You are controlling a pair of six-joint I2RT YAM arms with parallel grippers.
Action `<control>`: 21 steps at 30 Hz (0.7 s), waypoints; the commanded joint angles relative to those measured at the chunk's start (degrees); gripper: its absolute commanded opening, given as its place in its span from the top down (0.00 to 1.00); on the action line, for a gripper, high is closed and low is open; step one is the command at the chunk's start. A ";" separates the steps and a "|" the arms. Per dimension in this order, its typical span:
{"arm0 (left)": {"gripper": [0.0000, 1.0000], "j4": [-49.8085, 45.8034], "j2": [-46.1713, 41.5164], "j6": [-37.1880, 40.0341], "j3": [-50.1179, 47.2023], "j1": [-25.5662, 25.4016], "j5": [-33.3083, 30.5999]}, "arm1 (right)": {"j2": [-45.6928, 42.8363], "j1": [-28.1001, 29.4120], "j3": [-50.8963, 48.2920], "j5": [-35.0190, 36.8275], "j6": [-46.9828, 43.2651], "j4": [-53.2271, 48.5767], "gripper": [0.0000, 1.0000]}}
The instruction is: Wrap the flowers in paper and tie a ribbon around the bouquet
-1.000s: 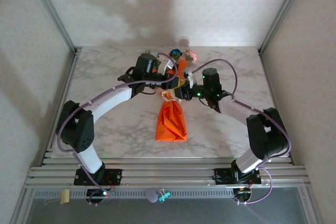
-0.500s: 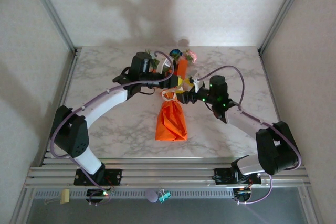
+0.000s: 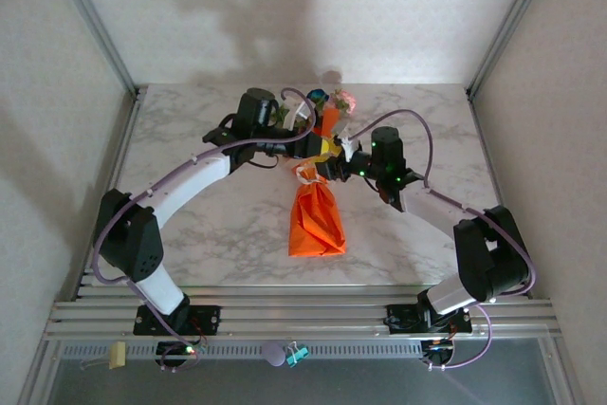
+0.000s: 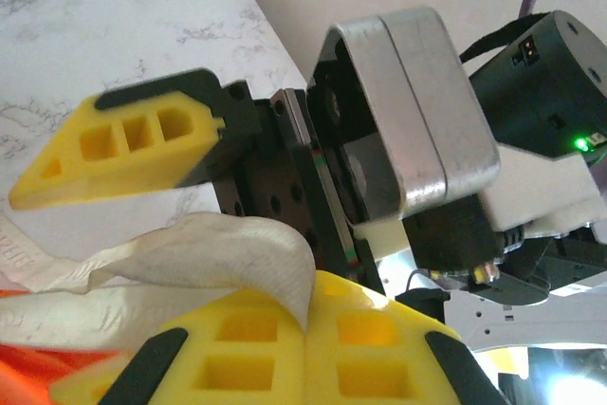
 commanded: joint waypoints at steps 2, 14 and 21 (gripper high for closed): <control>1.00 -2.13 0.56 1.99 1.93 0.44 0.46 | -0.46 0.39 0.33 -0.51 3.31 1.84 0.51; 1.00 -2.15 0.55 0.56 1.81 0.97 -5.62 | -1.40 0.45 -1.60 -1.17 8.13 2.46 0.99; 0.47 8.31 -7.00 -26.54 -8.97 0.50 -27.89 | -0.41 0.41 1.12 1.15 13.85 -4.70 1.00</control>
